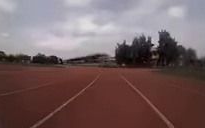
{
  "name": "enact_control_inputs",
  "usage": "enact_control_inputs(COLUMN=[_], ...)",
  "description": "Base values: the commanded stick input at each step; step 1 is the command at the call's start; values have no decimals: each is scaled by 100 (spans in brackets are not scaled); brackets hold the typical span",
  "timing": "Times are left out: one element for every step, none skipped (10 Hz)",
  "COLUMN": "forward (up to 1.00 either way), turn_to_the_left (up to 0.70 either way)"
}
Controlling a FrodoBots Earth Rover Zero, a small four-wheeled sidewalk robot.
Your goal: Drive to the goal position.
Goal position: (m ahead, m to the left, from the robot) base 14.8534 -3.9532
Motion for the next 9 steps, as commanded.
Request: enact_control_inputs(forward=[45,45,45,45,45,45,45,45,45], turn_to_the_left=[0,0,0,0,0,0,0,0,0])
